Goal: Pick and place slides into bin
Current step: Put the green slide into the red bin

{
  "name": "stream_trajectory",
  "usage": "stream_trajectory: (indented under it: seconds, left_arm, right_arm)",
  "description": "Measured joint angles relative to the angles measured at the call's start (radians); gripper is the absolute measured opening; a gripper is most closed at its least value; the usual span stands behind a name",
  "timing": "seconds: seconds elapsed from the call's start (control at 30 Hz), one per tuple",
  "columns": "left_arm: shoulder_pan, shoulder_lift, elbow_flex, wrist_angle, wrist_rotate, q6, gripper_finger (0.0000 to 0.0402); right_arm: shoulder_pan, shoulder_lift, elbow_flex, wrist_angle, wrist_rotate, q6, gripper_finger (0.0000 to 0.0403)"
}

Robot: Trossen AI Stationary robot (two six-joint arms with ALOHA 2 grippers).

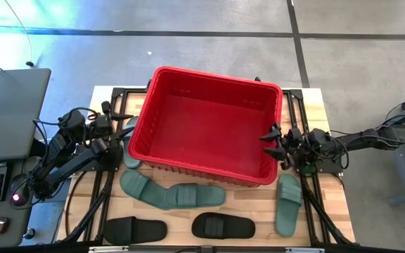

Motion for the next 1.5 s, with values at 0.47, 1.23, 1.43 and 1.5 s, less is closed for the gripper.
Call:
stream_trajectory:
  seconds: [0.47,1.23,1.43,1.5]
  left_arm:
    - [0.000,0.004,0.000,0.107,-0.008,-0.352,0.0200]
    - [0.000,0.004,0.000,0.015,-0.033,-0.260,0.0200]
    - [0.000,0.004,0.000,0.014,-0.063,-0.139,0.0200]
    - [0.000,0.004,0.000,0.013,-0.063,-0.142,0.0200]
  right_arm:
    - [0.000,-0.001,0.241,0.018,0.149,0.034,0.0200]
    - [0.000,0.008,0.353,-0.105,0.357,0.270,0.0200]
    - [0.000,0.008,0.354,-0.110,0.430,0.271,0.0200]
    - [0.000,0.008,0.354,-0.111,0.434,0.273,0.0200]
